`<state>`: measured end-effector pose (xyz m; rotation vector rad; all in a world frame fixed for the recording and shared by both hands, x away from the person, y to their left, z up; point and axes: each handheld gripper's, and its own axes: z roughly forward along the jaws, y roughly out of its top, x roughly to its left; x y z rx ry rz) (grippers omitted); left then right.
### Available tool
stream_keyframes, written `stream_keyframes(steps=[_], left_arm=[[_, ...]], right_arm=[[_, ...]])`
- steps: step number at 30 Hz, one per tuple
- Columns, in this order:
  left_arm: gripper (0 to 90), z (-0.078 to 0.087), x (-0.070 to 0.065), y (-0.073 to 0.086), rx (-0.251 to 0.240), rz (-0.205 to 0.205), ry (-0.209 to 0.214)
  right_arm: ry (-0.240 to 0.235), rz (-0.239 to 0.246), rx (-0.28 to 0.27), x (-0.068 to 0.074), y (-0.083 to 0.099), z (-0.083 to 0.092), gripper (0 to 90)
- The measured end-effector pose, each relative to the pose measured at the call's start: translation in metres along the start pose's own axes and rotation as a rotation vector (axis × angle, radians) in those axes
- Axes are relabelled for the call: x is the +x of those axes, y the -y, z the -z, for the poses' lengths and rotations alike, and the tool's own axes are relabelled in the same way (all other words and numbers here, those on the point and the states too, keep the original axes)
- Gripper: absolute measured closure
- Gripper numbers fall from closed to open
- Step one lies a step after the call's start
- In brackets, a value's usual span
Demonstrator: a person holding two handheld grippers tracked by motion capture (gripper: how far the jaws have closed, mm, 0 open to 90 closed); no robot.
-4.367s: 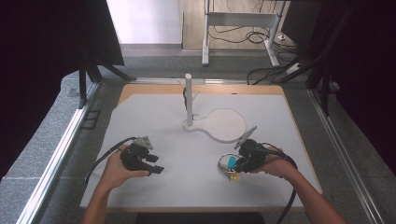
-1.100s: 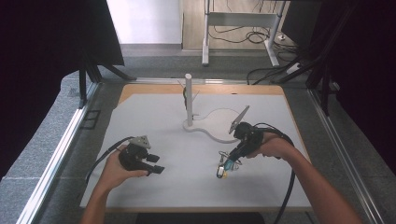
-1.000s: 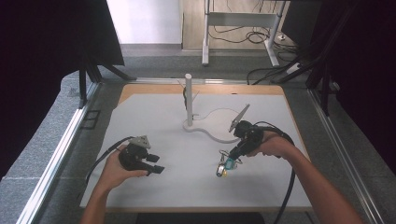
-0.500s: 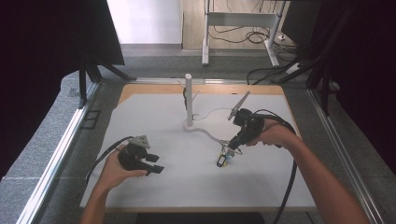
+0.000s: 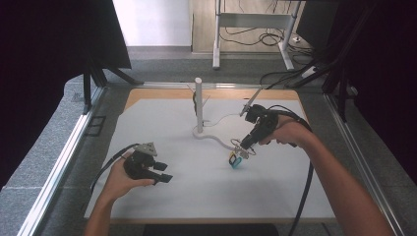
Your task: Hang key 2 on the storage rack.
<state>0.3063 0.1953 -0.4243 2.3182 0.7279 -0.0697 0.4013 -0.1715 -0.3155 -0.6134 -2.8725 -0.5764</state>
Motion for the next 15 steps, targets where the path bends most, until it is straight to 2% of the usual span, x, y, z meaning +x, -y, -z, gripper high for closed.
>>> stream_keyframes(steps=[15], left_arm=[[46.5,-0.0007,0.0001,-0.0001,0.0,-0.002,-0.002]], right_arm=[[0.011,-0.017,0.009,-0.0046,-0.0025,0.005,82.0]])
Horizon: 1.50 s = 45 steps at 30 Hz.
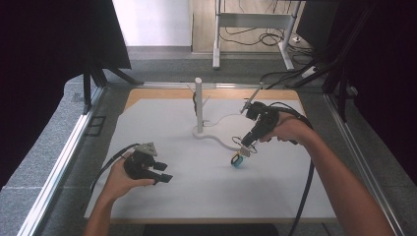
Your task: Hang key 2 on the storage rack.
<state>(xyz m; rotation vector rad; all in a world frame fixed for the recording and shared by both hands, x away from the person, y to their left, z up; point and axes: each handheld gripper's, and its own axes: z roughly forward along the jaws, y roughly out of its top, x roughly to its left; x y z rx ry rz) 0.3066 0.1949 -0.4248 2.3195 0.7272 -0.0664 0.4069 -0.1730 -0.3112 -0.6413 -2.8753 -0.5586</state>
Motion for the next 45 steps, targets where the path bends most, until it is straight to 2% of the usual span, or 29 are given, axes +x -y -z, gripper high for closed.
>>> stream_keyframes(steps=[13,20,31,45], left_arm=[[46.5,0.001,0.0,0.0,-0.001,0.001,-0.001],[46.5,0.001,0.0,0.0,-0.001,0.001,-0.001],[46.5,0.0,0.0,0.0,0.002,0.0,0.0],[46.5,0.003,0.001,0.0,-0.008,0.001,-0.001]], right_arm=[[0.017,-0.002,-0.029,-0.002,-0.009,0.011,82.1],[0.033,-0.018,-0.045,-0.004,-0.014,0.018,82.1],[0.055,-0.022,-0.094,-0.009,-0.025,0.035,82.4],[0.057,-0.046,-0.09,-0.022,-0.036,0.035,82.8]])
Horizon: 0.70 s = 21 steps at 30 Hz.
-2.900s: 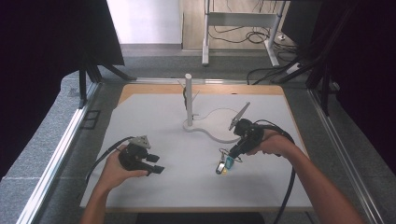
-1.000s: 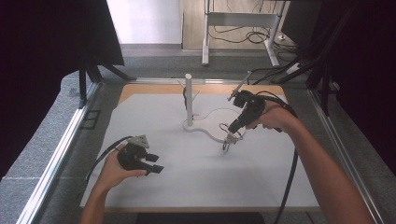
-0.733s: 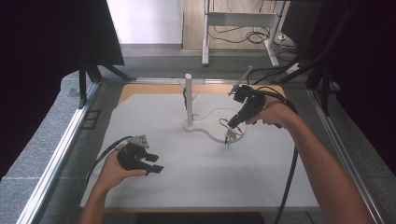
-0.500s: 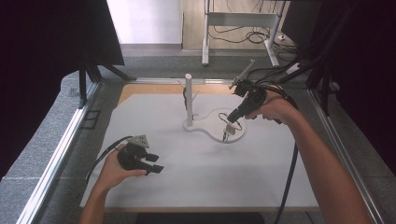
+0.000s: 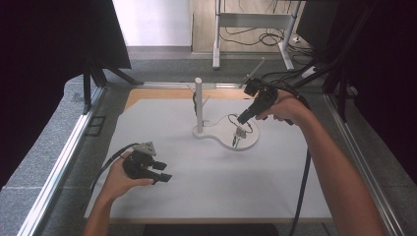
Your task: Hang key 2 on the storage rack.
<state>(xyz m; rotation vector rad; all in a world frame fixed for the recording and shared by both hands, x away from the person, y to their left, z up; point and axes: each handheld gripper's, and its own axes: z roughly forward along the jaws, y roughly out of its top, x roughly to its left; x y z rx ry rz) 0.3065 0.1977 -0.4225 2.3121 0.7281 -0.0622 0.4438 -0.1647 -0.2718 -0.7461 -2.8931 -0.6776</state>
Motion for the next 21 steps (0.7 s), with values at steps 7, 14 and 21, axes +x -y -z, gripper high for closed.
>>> stream_keyframes(steps=[7,14,21], left_arm=[[46.5,0.0,0.0,0.0,0.001,0.0,0.001],[46.5,0.001,0.0,0.0,-0.004,-0.004,0.001],[46.5,0.002,0.001,0.0,-0.004,-0.005,0.002]], right_arm=[[0.003,-0.015,0.012,-0.006,-0.005,-0.002,82.9],[0.008,-0.026,0.013,-0.01,-0.009,-0.001,82.9],[0.011,-0.024,0.007,-0.014,-0.014,-0.002,82.9]])
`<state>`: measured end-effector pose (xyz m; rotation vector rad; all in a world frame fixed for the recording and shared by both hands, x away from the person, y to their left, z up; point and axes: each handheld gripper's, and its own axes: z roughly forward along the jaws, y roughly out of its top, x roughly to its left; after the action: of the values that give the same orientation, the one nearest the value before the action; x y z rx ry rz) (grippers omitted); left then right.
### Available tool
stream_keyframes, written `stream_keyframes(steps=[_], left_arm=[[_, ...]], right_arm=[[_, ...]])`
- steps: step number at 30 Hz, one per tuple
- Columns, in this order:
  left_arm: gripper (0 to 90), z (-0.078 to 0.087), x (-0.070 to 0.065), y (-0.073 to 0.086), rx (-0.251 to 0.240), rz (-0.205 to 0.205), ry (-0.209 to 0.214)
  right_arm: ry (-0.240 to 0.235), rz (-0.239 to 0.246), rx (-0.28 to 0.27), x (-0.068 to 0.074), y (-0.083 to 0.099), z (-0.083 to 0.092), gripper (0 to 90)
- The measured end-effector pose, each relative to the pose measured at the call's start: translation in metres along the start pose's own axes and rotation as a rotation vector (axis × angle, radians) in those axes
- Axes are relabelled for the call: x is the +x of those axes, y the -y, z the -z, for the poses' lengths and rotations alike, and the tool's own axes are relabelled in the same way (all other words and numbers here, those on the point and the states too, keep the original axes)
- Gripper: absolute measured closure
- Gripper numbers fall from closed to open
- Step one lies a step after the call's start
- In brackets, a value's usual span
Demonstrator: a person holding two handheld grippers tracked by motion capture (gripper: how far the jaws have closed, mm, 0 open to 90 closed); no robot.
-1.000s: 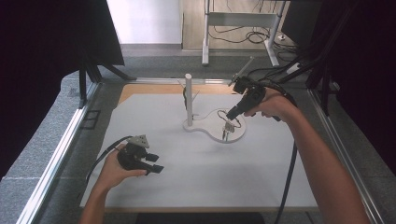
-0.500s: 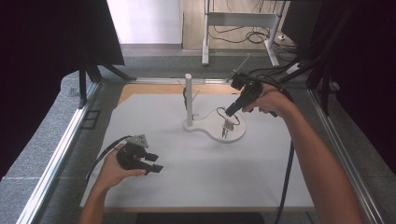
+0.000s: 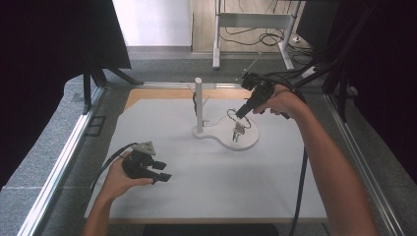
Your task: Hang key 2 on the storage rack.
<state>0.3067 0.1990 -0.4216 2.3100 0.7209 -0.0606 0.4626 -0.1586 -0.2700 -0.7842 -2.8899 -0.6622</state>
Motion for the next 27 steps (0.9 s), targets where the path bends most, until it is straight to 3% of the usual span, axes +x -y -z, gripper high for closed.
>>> stream_keyframes(steps=[27], left_arm=[[46.5,0.001,0.0,0.0,-0.01,0.001,0.004]], right_arm=[[0.018,-0.044,-0.029,-0.024,-0.023,-0.004,83.0]])
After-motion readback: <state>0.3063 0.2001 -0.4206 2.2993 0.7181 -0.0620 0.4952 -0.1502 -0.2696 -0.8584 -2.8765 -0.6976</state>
